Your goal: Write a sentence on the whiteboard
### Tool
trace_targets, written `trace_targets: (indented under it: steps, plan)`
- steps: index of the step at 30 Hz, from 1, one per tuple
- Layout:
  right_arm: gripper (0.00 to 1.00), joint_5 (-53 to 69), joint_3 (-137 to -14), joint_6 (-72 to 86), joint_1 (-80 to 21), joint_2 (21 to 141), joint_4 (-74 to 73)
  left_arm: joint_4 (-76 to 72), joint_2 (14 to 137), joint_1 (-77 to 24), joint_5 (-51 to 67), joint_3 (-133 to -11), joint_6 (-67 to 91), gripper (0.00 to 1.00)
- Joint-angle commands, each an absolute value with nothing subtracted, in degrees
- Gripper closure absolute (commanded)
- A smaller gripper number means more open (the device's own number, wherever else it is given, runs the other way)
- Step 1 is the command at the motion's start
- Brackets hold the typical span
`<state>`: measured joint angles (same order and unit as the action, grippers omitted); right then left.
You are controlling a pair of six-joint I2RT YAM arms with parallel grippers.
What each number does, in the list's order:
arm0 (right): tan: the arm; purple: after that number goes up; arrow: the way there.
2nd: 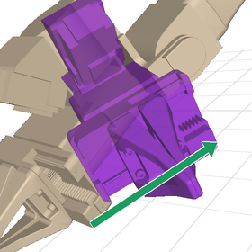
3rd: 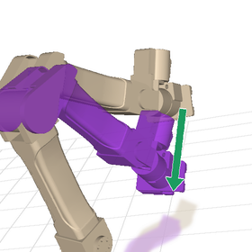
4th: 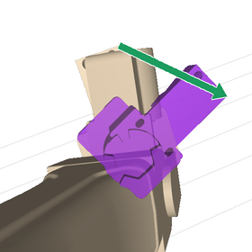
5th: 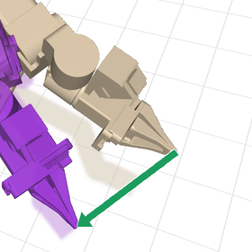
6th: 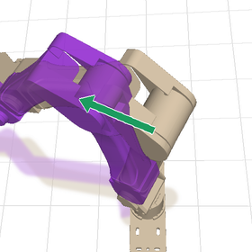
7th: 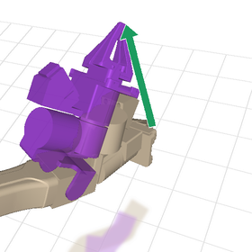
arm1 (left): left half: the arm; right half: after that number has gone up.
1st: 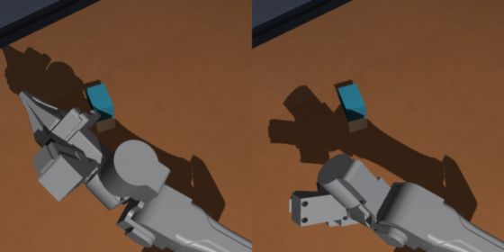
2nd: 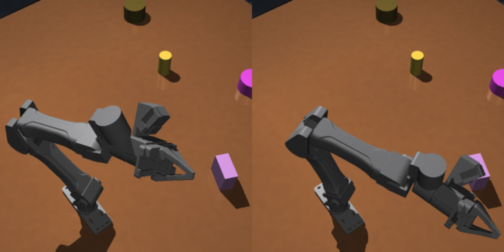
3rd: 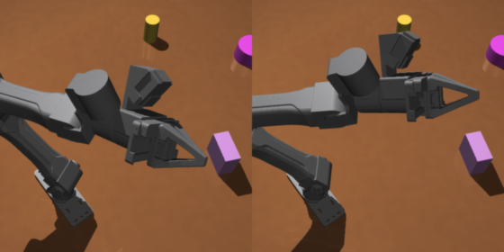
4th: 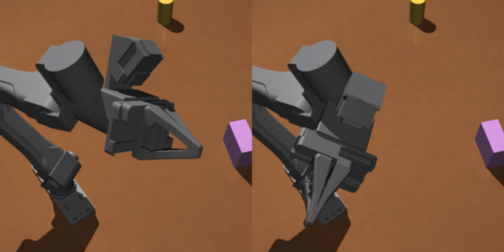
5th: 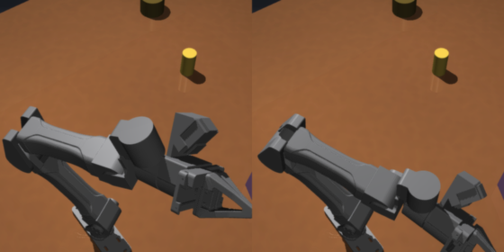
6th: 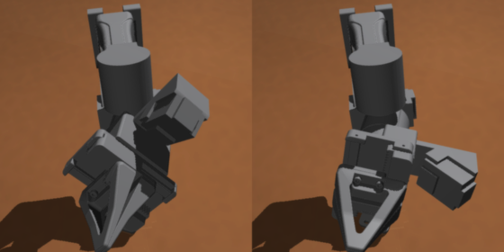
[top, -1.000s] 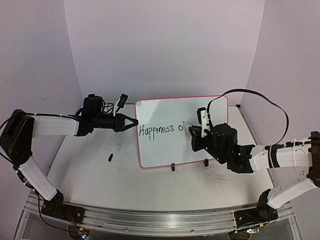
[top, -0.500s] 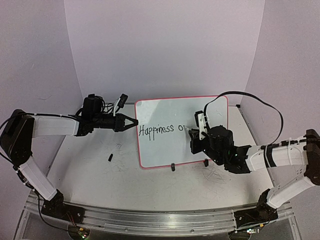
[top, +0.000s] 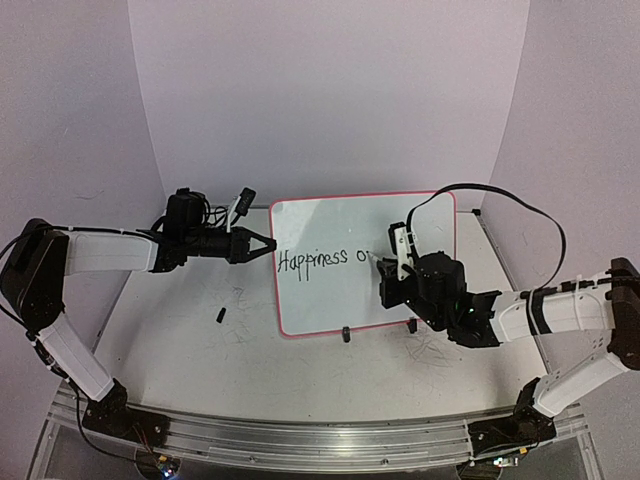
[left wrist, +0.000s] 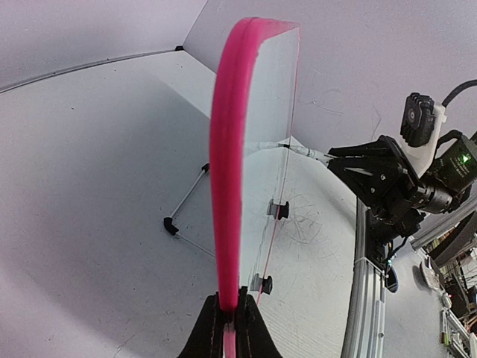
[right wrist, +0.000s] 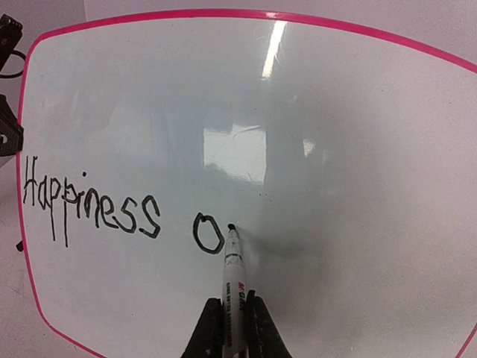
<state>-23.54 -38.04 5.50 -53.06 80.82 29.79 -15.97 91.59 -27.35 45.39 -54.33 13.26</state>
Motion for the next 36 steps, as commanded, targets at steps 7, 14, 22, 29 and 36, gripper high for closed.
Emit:
trace_targets:
  steps: [7,14,22,29,36]
  plan:
    - [1.0,-24.5,-38.5,7.9,-53.2,79.9,27.3,-14.4,90.3,-28.2,47.9,-56.3,11.6,1.0]
    - [1.0,-24.2,-37.4,9.0,-53.4,79.4,26.6,-14.3,90.3,-28.2,47.9,-56.3,11.6,1.0]
    - [1.0,-24.1,-36.9,10.0,-53.8,79.2,26.1,-14.2,90.3,-28.3,47.9,-56.3,11.6,1.0]
    - [1.0,-23.8,-37.5,10.0,-53.9,79.7,26.4,-14.2,90.4,-28.4,48.0,-56.4,11.6,1.0]
    - [1.0,-25.4,-38.0,9.7,-53.9,79.9,26.6,-14.2,90.5,-28.4,48.0,-56.5,11.6,1.0]
